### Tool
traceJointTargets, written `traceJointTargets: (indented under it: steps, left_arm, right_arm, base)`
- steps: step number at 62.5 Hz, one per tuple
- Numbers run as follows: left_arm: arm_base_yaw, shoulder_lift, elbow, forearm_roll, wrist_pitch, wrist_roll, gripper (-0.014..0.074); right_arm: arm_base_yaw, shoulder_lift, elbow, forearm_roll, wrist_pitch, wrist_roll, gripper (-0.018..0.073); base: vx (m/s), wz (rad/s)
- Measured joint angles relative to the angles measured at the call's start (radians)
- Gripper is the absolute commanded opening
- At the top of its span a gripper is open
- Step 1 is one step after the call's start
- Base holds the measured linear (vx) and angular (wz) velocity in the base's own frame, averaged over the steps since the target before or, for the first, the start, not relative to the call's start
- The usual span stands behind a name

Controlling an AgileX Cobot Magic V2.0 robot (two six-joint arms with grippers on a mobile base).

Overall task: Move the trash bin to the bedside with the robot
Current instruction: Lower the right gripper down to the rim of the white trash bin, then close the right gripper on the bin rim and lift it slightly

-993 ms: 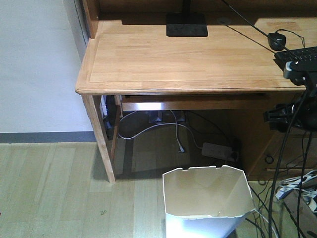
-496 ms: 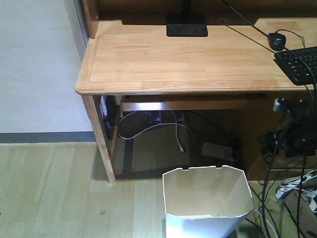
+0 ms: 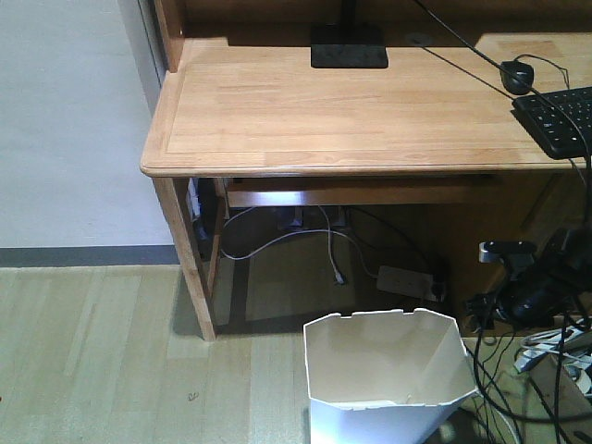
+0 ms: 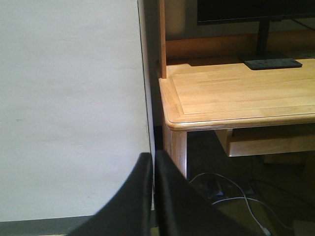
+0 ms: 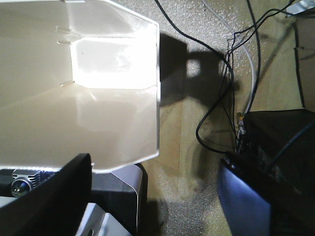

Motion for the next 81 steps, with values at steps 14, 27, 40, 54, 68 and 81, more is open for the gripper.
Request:
traceJointTargets:
  steps: [14, 27, 40, 54, 68, 81]
  left_arm:
    - [0.0, 0.0, 0.0, 0.0, 0.0, 0.0, -0.0006]
    - [0.0, 0.0, 0.0, 0.0, 0.0, 0.0, -0.0006]
    - [0.0, 0.0, 0.0, 0.0, 0.0, 0.0, -0.0006]
    - [0.0, 0.0, 0.0, 0.0, 0.0, 0.0, -0.0006]
    - [0.0, 0.0, 0.0, 0.0, 0.0, 0.0, -0.0006]
    - [0.0, 0.0, 0.0, 0.0, 0.0, 0.0, -0.0006]
  right_arm:
    - [0.0, 0.165, -0.132, 0.026, -0.005, -0.003, 0.059]
    - [0.0, 0.296, -0.274, 0.04, 0.005, -0.003, 0.0589]
    - [0.0, 0.45, -0.457, 0.041, 0.086, -0.003, 0.0587]
    - [0.0, 0.61, -0.642, 0.036, 0.222, -0.002, 0.0552]
    - [0.0, 0.718, -0.76, -0.016, 0.309, 0.069, 0.0339]
    - [0.0, 0.739, -0.804, -0.061, 0.344, 0.133, -0.0015]
  base:
    - [0.0, 0.0]
    - [0.0, 0.0]
    - [0.0, 0.0]
    - [0.0, 0.0]
    - [0.0, 0.0]
    - [0.0, 0.0]
